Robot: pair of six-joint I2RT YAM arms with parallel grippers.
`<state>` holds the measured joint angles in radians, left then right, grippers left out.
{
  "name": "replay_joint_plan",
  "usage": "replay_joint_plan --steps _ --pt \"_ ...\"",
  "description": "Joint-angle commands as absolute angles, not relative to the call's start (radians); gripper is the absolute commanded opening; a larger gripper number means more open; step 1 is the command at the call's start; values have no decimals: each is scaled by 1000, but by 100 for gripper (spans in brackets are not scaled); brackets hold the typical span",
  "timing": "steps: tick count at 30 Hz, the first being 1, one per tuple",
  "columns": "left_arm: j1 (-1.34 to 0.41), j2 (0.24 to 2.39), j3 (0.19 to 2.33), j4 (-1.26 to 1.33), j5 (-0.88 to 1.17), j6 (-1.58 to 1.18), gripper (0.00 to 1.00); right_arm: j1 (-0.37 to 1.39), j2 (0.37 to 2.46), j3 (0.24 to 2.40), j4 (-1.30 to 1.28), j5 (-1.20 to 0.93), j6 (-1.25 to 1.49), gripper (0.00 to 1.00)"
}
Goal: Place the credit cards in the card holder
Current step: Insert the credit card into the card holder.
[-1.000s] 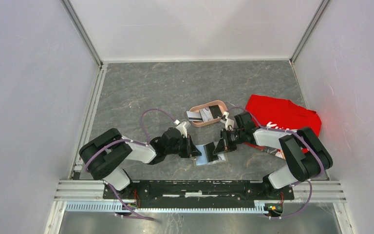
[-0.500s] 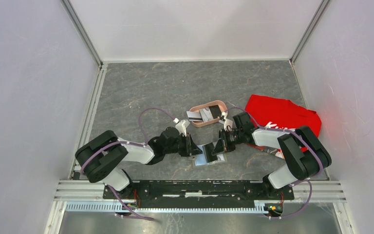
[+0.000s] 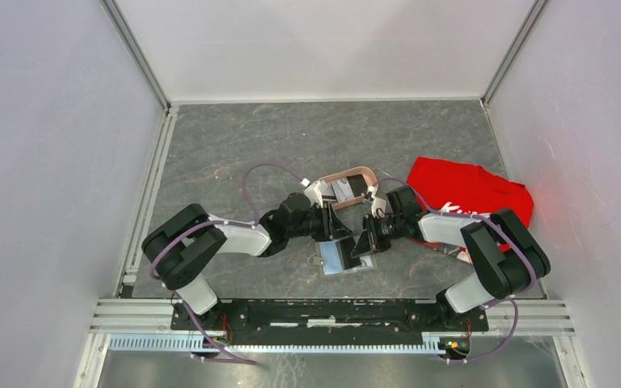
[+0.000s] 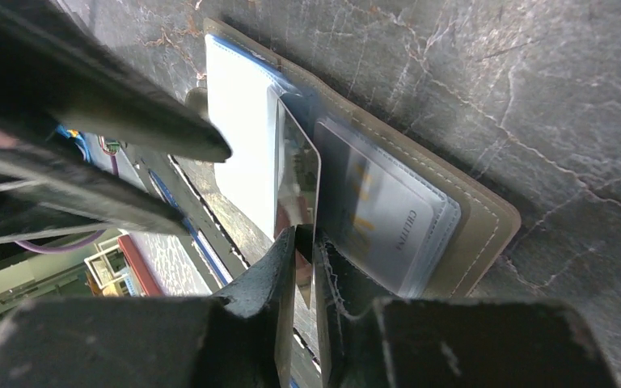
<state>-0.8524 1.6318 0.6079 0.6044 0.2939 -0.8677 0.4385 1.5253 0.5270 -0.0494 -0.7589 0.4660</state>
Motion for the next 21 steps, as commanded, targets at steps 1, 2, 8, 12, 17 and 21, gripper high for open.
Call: replay_joint_plan --steps 1,2,8,12,17,21 --pt "-858 1682 656 664 315 -913 34 447 1540 537 -65 -698 422 19" --pt "-860 1688 662 664 314 -914 34 447 1538 537 -66 -698 420 20" --pt "-872 1709 680 664 289 -933 34 448 1531 534 -62 -696 419 24" --pt "-879 1715 685 665 263 -946 33 449 1528 537 -64 -700 410 28" --pt "-879 1667 651 649 226 -932 33 455 1503 548 -85 -674 370 35" --pt "-879 1597 624 605 189 -897 33 469 1483 558 -101 -661 347 41"
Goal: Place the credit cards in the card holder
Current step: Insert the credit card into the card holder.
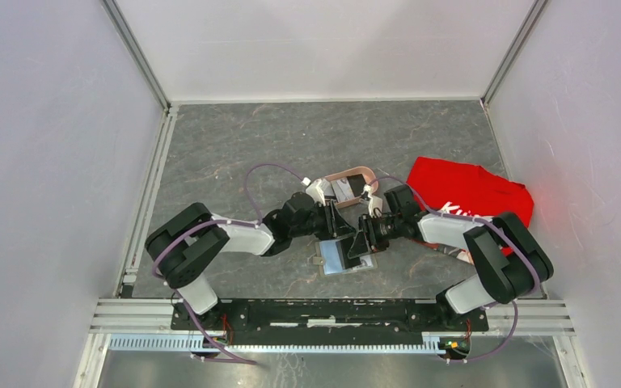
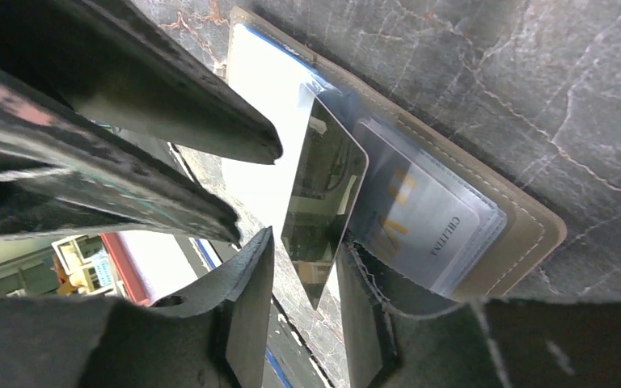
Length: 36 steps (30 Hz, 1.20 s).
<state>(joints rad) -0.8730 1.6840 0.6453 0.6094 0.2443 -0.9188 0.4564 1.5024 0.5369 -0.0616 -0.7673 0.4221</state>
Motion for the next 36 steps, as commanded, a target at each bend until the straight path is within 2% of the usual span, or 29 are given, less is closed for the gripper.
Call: replay_joint_plan --steps 1,11,23,26,30,36 --pt "-879 1574 616 593 183 -888 33 471 1481 562 -105 -657 340 42" --pt "-879 1351 477 511 72 -843 33 522 1453 596 -168 -580 266 55" --pt "-879 1222 336 472 51 -884 32 570 1442 617 -227 -518 204 65" --pt "-879 1206 334 453 49 -879 32 580 1438 621 -242 -495 188 66" --pt "-879 1226 332 455 56 -886 31 594 1423 624 -257 -479 165 74" --pt "-879 1256 328 475 73 -896 30 599 1404 615 -272 -474 147 76"
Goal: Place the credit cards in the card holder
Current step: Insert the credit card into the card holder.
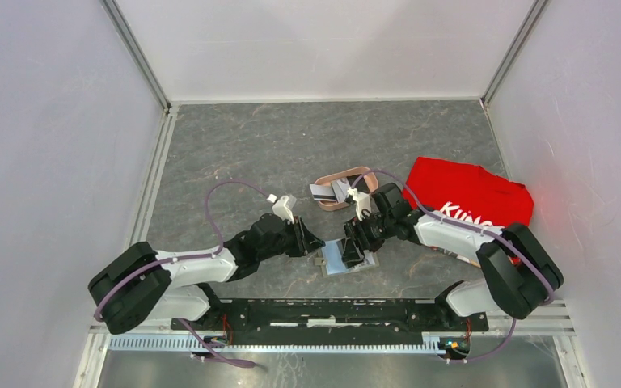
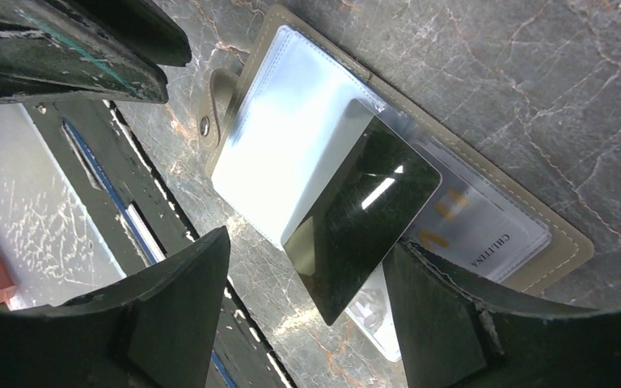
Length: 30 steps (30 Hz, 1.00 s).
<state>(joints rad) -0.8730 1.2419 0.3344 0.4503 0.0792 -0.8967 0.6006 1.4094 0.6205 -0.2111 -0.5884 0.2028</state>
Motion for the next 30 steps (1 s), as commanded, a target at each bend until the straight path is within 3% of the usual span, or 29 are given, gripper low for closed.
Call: replay_joint_plan --steps 1,23,30 --pt "-879 1257 328 475 75 -896 30 599 1403 612 -273 -475 142 76" --pt "-908 1315 310 533 105 -960 26 617 1430 559 -136 -656 244 78" --pt "-913 1310 306 667 104 -980 30 617 1401 549 -133 -653 181 82"
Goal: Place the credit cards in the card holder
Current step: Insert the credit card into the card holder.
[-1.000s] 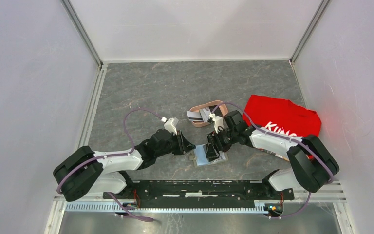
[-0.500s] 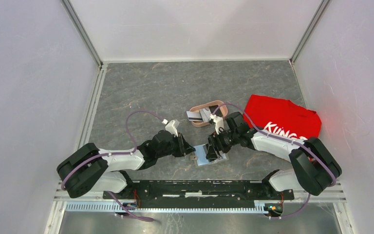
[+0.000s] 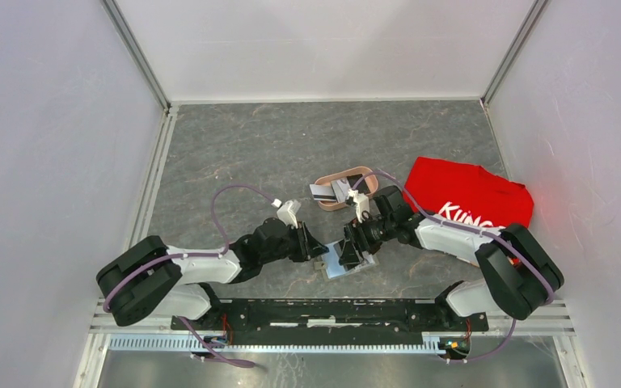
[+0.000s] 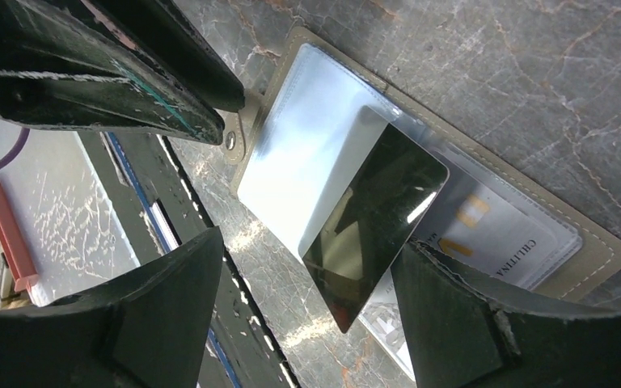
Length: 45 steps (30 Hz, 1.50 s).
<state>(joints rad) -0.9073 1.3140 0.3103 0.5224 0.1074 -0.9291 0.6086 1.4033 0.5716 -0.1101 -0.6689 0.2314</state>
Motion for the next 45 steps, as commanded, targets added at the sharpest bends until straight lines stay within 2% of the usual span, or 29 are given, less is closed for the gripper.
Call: replay_joint_plan --steps 1,9,16,22,34,45 --pt "-913 1321 311 687 100 -991 32 616 1394 549 -128 -668 161 84" --pt "-913 1465 440 738 37 -1070 44 616 1392 532 -105 -691 146 88" --pt "-916 1663 525 851 69 -1227 44 617 1407 548 -115 -681 160 88" --pt "-925 1736 561 920 67 -1293 43 616 1419 557 -123 -674 166 88" --pt "-959 1796 653 775 63 -1356 44 615 1420 569 -145 -636 154 88" --pt "-970 1736 663 586 14 -1346 44 616 1398 571 -158 -589 146 89"
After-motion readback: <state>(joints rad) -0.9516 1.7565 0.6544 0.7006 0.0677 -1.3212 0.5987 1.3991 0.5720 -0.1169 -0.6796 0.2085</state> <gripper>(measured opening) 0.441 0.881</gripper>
